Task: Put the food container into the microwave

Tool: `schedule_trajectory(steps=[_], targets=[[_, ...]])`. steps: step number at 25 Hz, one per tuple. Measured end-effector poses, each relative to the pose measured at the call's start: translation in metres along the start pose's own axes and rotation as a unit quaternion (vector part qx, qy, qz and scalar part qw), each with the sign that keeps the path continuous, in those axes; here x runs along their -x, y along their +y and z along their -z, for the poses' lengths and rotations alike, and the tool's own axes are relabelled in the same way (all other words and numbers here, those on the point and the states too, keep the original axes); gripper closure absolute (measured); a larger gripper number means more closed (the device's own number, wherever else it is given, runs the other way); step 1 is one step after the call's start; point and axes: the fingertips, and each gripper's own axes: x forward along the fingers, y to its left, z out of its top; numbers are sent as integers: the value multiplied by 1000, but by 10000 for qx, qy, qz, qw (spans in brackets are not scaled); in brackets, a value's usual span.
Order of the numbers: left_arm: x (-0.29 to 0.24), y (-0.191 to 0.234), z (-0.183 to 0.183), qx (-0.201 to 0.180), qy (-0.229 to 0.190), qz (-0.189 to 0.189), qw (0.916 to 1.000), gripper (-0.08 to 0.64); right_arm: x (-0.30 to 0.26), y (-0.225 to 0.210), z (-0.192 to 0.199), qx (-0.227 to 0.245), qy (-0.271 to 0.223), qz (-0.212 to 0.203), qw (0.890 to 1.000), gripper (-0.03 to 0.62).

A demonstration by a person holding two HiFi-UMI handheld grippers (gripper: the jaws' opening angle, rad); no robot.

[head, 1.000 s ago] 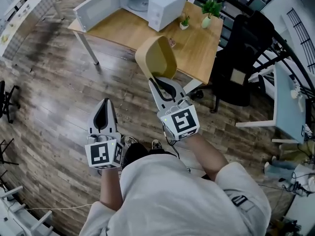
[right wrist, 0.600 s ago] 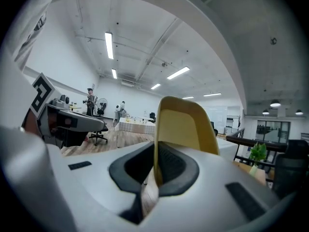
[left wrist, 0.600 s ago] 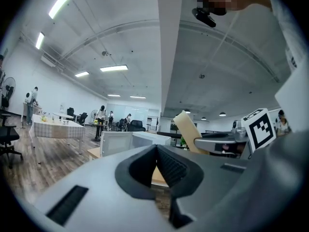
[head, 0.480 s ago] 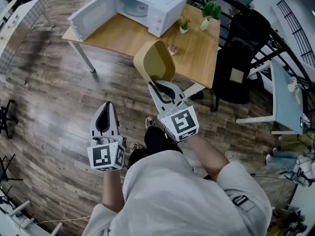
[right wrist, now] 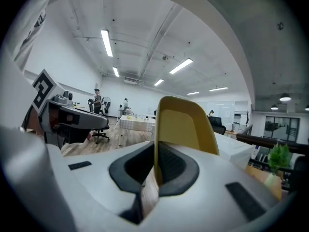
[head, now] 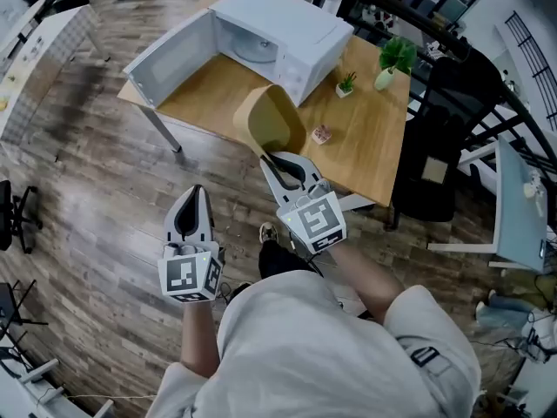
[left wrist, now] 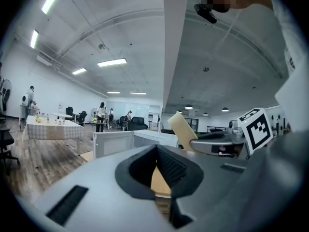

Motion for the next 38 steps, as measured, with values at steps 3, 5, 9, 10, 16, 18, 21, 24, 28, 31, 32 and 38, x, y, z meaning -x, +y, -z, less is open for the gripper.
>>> schedule_trajectory(steps=[3, 5, 9, 10, 16, 18, 21, 24, 28, 31, 32, 38], targets=[[-36, 4, -8, 59, 11, -12, 10000, 548, -27, -24, -4, -21, -38, -93, 9999, 572], [-55, 3, -8, 86, 63, -8, 9999, 548, -40, -33, -2, -39, -48, -195, 9998, 572], [-83, 3, -4, 75, 164, -67, 9998, 548, -60, -47, 8, -133, -2, -421, 9990, 572], [-89, 4, -3, 77, 183, -87, 9998, 548, -64, -50, 11, -157, 8, -458, 9988, 572], [-118, 14, -3, 115, 290, -125, 9994, 548, -90, -70, 18, -268, 38, -578, 9980, 572], [-127, 22, -5, 116, 286, -169, 9994, 548, -102, -75, 19, -275, 61, -608, 9978, 572], [-142, 34, -3, 151, 318, -189, 9992, 548, -119, -79, 23, -287, 133, -644, 9974, 572], [-159, 45, 1, 206, 396, -106, 9989, 548, -138, -85, 29, -277, 247, -636, 9973, 572], [-188, 65, 5, 177, 578, 169, 9980, 548, -167, -93, 36, -266, 428, -554, 9972, 572], [-213, 82, 5, -31, 772, 474, 9959, 548, -190, -96, 44, -225, 621, -553, 9963, 572], [-222, 86, 4, -140, 834, 613, 9945, 548, -198, -97, 47, -201, 702, -543, 9959, 572], [-270, 119, 9, -424, 1152, 1453, 9817, 548, -241, -102, 71, -107, 1232, -300, 9919, 572]])
